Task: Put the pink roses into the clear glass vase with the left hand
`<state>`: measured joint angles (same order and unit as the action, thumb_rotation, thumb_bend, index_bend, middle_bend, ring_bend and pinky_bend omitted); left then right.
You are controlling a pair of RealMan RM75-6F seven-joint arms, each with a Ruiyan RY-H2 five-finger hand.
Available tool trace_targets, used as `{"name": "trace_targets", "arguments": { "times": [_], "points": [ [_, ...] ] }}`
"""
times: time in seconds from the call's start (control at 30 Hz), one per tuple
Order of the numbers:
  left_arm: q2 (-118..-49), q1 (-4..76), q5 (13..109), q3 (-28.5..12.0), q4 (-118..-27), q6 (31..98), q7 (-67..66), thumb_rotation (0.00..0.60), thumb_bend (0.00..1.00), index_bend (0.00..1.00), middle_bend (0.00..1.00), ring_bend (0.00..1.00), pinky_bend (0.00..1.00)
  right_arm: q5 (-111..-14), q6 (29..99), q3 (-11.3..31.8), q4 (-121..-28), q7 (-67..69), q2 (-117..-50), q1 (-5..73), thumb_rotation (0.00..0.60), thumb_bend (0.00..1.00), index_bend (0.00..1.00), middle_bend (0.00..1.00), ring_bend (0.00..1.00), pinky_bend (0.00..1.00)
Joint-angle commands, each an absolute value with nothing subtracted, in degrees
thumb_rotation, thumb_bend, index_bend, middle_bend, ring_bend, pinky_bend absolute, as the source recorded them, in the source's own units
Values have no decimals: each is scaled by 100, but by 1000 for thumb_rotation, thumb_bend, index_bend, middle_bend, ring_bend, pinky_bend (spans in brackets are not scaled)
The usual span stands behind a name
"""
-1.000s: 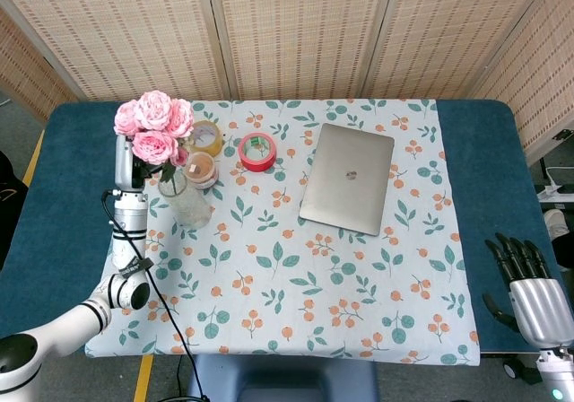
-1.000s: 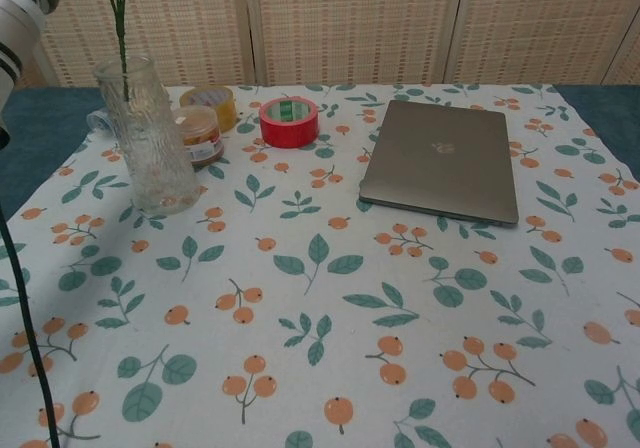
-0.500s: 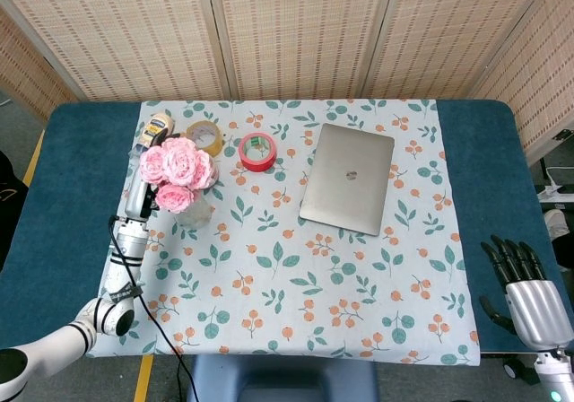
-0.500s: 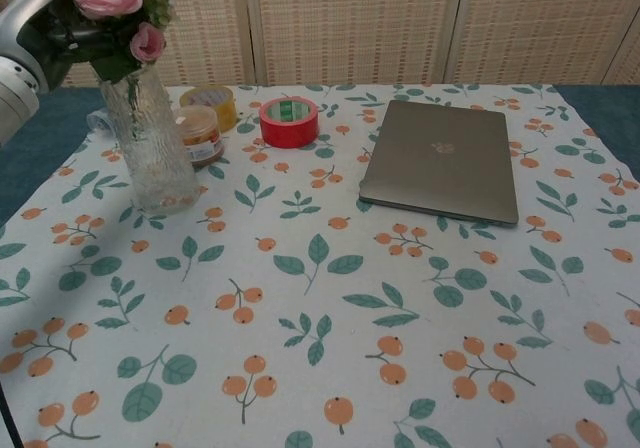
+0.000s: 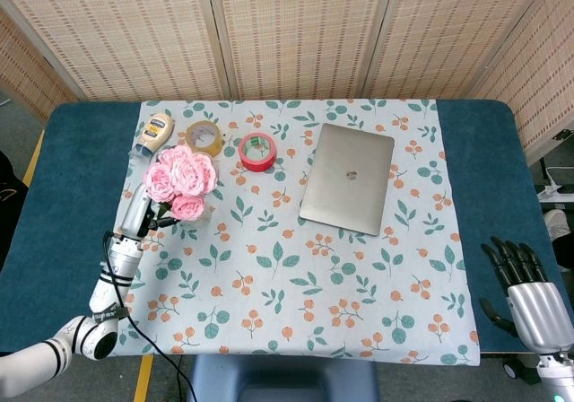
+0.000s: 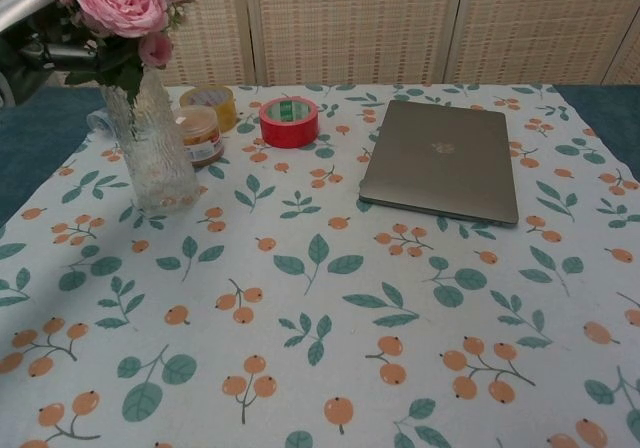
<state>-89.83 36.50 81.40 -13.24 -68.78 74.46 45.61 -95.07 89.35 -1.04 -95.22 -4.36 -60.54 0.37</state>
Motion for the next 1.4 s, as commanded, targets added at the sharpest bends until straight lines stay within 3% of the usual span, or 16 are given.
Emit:
{"name": "trace_targets", "arguments": {
  "times": [0.03, 0.23, 0.4, 0.6, 0.87, 1.0, 1.1, 1.2, 1.4],
  "points": [
    [-8772, 3498, 8218, -1101, -7041, 7422, 3793, 600, 420, 0, 0, 0, 72, -9530, 8943, -115, -9516, -448, -6055, 32, 600, 236, 0, 0, 0, 0],
    [-8656, 3390, 8415, -829, -7101, 7445, 2712, 600, 406, 0, 0, 0, 59, -9566, 8925, -144, -9531, -471, -6054, 30, 600, 236, 0, 0, 0, 0],
    [-8551, 3175, 8577, -777, -7074, 7914, 1719, 600, 404, 0, 0, 0, 54, -9552, 8926, -134, -9518, -539, -6077, 23, 600, 237, 0, 0, 0, 0],
    [-8527, 2870, 8651, -715, -7006, 8357, 1222, 600, 404, 0, 0, 0, 55, -9530, 8912, -131, -9528, -632, -6106, 16, 600, 236, 0, 0, 0, 0],
    [-8238, 2720, 8636, -675, -7183, 8341, 782, 600, 406, 0, 0, 0, 60, -9543, 8896, -143, -9557, -682, -6110, 15, 600, 236, 0, 0, 0, 0],
    [-7593, 2334, 8413, -283, -7630, 8119, -881, 600, 402, 0, 0, 0, 81, -9518, 8896, -135, -9545, -670, -6098, 9, 600, 236, 0, 0, 0, 0],
    [-7214, 1939, 7938, -202, -8345, 8230, -1931, 600, 400, 0, 0, 0, 59, -9502, 8873, -136, -9550, -709, -6096, 12, 600, 236, 0, 0, 0, 0],
    [-6996, 1558, 8132, 32, -8800, 8551, -1509, 600, 400, 0, 0, 0, 58, -9547, 8888, -150, -9561, -730, -6099, 8, 600, 236, 0, 0, 0, 0],
    [-7011, 1187, 8564, 295, -8720, 9002, -1014, 600, 403, 0, 0, 0, 58, -9606, 8966, -165, -9552, -736, -6100, -25, 600, 237, 0, 0, 0, 0]
  ]
}}
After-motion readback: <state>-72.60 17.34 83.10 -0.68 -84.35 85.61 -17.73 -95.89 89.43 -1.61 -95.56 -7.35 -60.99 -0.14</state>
